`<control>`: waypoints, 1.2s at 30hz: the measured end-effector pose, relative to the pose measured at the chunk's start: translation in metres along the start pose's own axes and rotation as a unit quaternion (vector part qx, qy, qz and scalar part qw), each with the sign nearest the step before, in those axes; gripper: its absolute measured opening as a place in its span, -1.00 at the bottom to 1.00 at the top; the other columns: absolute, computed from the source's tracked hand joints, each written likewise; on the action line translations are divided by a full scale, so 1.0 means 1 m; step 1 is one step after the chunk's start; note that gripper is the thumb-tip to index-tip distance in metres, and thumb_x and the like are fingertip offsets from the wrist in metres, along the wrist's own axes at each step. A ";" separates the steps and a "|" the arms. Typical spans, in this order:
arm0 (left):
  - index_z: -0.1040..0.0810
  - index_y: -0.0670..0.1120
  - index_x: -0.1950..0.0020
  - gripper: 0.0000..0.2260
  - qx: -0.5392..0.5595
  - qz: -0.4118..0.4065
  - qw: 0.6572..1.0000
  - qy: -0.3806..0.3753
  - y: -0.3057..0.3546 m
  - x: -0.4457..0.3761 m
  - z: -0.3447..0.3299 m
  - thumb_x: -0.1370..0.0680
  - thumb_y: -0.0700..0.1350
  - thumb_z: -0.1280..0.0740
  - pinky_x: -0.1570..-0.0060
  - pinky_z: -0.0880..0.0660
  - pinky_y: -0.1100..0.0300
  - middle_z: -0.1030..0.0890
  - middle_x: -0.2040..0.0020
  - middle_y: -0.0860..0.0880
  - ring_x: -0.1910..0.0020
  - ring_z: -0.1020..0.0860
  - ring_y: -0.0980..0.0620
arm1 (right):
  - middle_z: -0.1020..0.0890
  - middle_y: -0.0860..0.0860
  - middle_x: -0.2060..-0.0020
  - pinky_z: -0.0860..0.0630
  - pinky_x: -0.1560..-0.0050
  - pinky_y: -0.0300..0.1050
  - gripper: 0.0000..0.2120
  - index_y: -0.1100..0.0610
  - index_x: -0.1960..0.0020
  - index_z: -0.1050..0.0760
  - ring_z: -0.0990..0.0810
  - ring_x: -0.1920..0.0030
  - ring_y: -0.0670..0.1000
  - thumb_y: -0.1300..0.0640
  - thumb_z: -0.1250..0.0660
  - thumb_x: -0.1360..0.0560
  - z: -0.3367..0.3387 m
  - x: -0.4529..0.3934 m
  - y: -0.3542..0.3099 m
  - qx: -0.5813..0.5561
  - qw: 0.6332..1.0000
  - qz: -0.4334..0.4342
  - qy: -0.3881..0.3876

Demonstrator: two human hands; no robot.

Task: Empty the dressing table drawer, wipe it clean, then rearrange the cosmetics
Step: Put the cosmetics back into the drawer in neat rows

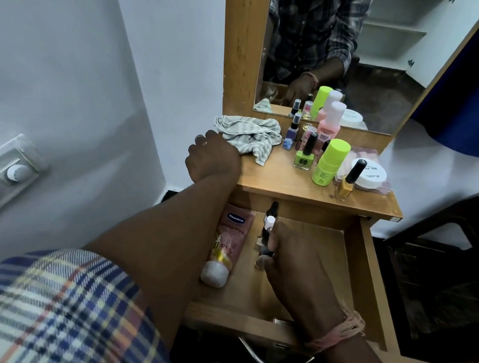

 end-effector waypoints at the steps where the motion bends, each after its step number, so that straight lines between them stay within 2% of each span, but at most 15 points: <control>1: -0.47 -0.09 -0.33 -0.71 0.000 0.001 1.000 -0.001 0.000 0.000 0.000 -0.65 -0.06 -0.18 -0.16 -0.43 0.01 -0.53 -0.29 -0.12 -0.28 -0.50 -0.16 | -0.47 -0.14 0.27 -0.40 0.18 -0.49 -0.74 0.00 0.09 -0.36 -0.47 0.09 -0.41 0.28 -0.40 -0.51 0.000 0.000 0.000 -0.005 1.000 -0.003 -0.004; 4: -0.47 -0.09 -0.33 -0.71 -0.002 0.001 1.000 -0.002 0.000 0.000 0.000 -0.65 -0.05 -0.18 -0.14 -0.43 0.01 -0.53 -0.29 -0.12 -0.27 -0.51 -0.16 | -0.54 -0.08 0.26 -0.43 0.20 -0.45 -0.69 -0.05 0.18 -0.37 -0.52 0.10 -0.26 0.30 -0.39 -0.50 -0.001 -0.001 0.001 0.000 1.000 -0.005 0.002; 7: -0.47 -0.10 -0.34 -0.71 -0.004 0.000 1.000 -0.005 0.000 0.000 0.000 -0.65 -0.05 -0.18 -0.14 -0.43 0.01 -0.52 -0.30 -0.12 -0.28 -0.51 -0.17 | -0.52 -0.09 0.26 -0.39 0.21 -0.51 -0.61 -0.10 0.24 -0.32 -0.50 0.11 -0.32 0.30 -0.41 -0.49 -0.002 0.000 0.001 -0.002 1.000 -0.011 -0.008; 9: -0.47 -0.10 -0.33 -0.71 -0.003 -0.002 1.000 -0.006 0.000 0.000 0.001 -0.65 -0.05 -0.18 -0.14 -0.43 0.02 -0.52 -0.30 -0.12 -0.28 -0.51 -0.17 | -0.53 -0.09 0.26 -0.40 0.23 -0.48 -0.60 -0.11 0.25 -0.30 -0.53 0.19 -0.26 0.26 -0.45 -0.48 0.000 0.000 0.002 0.002 1.000 -0.021 -0.008; 11: -0.47 -0.10 -0.32 -0.72 -0.004 -0.003 1.000 -0.007 0.000 0.001 0.001 -0.65 -0.05 -0.19 -0.12 -0.43 0.02 -0.53 -0.29 -0.12 -0.26 -0.51 -0.17 | -0.54 -0.10 0.29 -0.39 0.31 -0.38 -0.60 -0.11 0.26 -0.29 -0.55 0.24 -0.19 0.16 -0.51 -0.44 0.004 0.002 0.001 0.007 0.999 -0.034 -0.003; 13: -0.47 -0.09 -0.31 -0.73 -0.001 -0.004 1.000 -0.007 0.000 0.000 0.000 -0.64 -0.05 -0.19 -0.10 -0.43 0.02 -0.53 -0.28 -0.12 -0.25 -0.52 -0.16 | -0.50 -0.12 0.39 -0.34 0.37 -0.33 -0.58 -0.12 0.30 -0.28 -0.52 0.27 -0.25 0.00 -0.56 -0.39 0.013 0.003 -0.003 0.009 0.999 -0.035 0.023; 16: -0.47 -0.08 -0.31 -0.73 -0.004 -0.007 1.000 -0.005 0.000 0.000 -0.001 -0.65 -0.04 -0.18 -0.09 -0.44 0.02 -0.53 -0.26 -0.12 -0.24 -0.52 -0.16 | -0.56 -0.10 0.42 -0.47 0.37 -0.23 -0.58 -0.04 0.29 -0.36 -0.53 0.36 -0.18 -0.32 -0.46 -0.35 0.031 -0.009 -0.015 0.001 0.998 -0.031 0.058; 17: -0.47 -0.09 -0.31 -0.73 -0.005 -0.008 1.000 -0.004 0.000 -0.001 -0.001 -0.66 -0.04 -0.17 -0.11 -0.45 0.01 -0.53 -0.26 -0.12 -0.24 -0.52 -0.17 | -0.55 -0.08 0.40 -0.52 0.34 -0.10 -0.58 -0.04 0.26 -0.39 -0.52 0.36 -0.15 -0.35 -0.42 -0.38 0.036 -0.018 -0.019 0.023 0.997 -0.028 0.073; 20: -0.47 -0.11 -0.30 -0.73 0.003 -0.014 1.000 -0.001 -0.001 0.000 -0.002 -0.66 -0.05 -0.15 -0.14 -0.45 -0.01 -0.53 -0.26 -0.14 -0.24 -0.52 -0.20 | -0.55 -0.10 0.27 -0.55 0.22 0.03 -0.71 -0.03 0.16 -0.45 -0.53 0.25 -0.08 -0.22 -0.37 -0.52 0.054 -0.059 -0.033 0.076 0.987 0.011 0.138; 23: -0.47 -0.12 -0.29 -0.73 0.004 -0.021 1.000 0.002 -0.003 0.000 -0.003 -0.66 -0.05 -0.16 -0.12 -0.45 -0.01 -0.53 -0.24 -0.15 -0.23 -0.53 -0.22 | -0.56 0.04 0.00 -0.53 0.04 0.02 -0.77 0.09 -0.06 -0.51 -0.56 0.01 0.09 -0.06 -0.35 -0.57 0.073 -0.107 -0.049 0.117 0.977 0.040 0.174; 27: -0.46 -0.12 -0.27 -0.74 -0.002 -0.027 1.000 -0.001 -0.002 0.001 -0.003 -0.63 -0.06 -0.19 -0.11 -0.46 0.00 -0.53 -0.23 -0.13 -0.22 -0.53 -0.21 | -0.48 0.16 -0.20 -0.47 0.06 0.01 -0.77 0.16 -0.23 -0.48 -0.58 -0.13 0.22 0.22 -0.30 -0.58 0.095 -0.163 -0.065 0.230 0.954 -0.035 0.189; 30: -0.45 -0.11 -0.28 -0.74 -0.003 -0.021 1.000 -0.004 -0.002 0.000 -0.003 -0.63 -0.07 -0.18 -0.11 -0.45 0.00 -0.53 -0.24 -0.13 -0.23 -0.53 -0.20 | -0.57 0.22 -0.18 -0.51 0.07 -0.01 -0.69 0.19 -0.24 -0.55 -0.61 -0.13 0.23 0.33 -0.23 -0.54 0.100 -0.187 -0.068 0.266 0.947 -0.081 0.159; 33: -0.46 -0.12 -0.28 -0.74 -0.005 -0.018 1.000 0.000 -0.002 -0.001 -0.004 -0.64 -0.08 -0.16 -0.11 -0.44 0.00 -0.53 -0.24 -0.14 -0.23 -0.53 -0.21 | -0.64 0.23 -0.06 -0.44 0.16 -0.04 -0.74 0.25 -0.10 -0.60 -0.64 -0.07 0.26 0.39 -0.22 -0.50 0.097 -0.193 -0.064 0.254 0.955 -0.063 0.140; 36: -0.46 -0.12 -0.28 -0.75 -0.005 -0.019 1.000 0.003 -0.002 -0.002 -0.005 -0.64 -0.08 -0.16 -0.12 -0.44 0.01 -0.53 -0.25 -0.14 -0.24 -0.53 -0.21 | -0.63 0.26 -0.05 -0.40 0.15 -0.03 -0.73 0.30 -0.10 -0.57 -0.62 -0.08 0.30 0.44 -0.19 -0.49 0.091 -0.185 -0.061 0.234 0.960 -0.046 0.146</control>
Point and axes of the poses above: each hand's wrist, its own x-axis away from the middle knuckle, its own z-axis out of the back of the hand, y = z × x, the point moved 2 cm from there along -x, towards the middle knuckle
